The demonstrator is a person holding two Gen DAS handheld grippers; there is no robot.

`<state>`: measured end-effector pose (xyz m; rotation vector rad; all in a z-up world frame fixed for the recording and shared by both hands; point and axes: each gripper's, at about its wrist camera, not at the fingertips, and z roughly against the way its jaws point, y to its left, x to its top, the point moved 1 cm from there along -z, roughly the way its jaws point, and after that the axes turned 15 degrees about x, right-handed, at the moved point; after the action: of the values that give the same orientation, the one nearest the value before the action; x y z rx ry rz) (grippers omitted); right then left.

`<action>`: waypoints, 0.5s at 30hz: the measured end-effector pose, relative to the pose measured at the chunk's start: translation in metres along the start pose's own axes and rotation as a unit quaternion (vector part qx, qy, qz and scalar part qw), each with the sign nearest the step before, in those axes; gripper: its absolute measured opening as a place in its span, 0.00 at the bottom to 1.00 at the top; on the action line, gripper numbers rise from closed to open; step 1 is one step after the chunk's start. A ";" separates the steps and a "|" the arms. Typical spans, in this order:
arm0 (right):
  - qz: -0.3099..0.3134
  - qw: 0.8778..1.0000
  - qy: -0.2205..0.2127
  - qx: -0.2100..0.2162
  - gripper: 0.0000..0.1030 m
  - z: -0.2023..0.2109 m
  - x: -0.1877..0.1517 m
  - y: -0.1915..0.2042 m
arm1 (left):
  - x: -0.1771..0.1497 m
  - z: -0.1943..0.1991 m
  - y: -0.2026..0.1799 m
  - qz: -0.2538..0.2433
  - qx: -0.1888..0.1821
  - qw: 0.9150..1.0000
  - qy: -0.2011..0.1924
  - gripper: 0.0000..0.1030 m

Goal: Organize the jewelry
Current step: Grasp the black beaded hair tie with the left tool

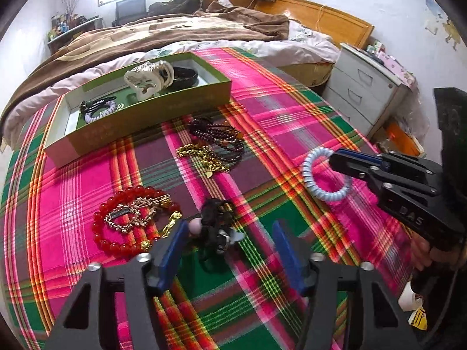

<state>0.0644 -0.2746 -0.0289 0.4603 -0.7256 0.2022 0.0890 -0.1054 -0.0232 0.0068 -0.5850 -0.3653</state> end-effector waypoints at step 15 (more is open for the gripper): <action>-0.003 1.000 -0.006 0.001 0.10 0.004 -0.001 -0.003 | 0.006 0.000 0.007 0.018 0.016 1.000 -0.007 0.26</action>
<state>0.0625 -0.2789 -0.0277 0.4664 -0.7359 0.1941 0.0960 -0.1014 -0.0187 0.0245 -0.6035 -0.3209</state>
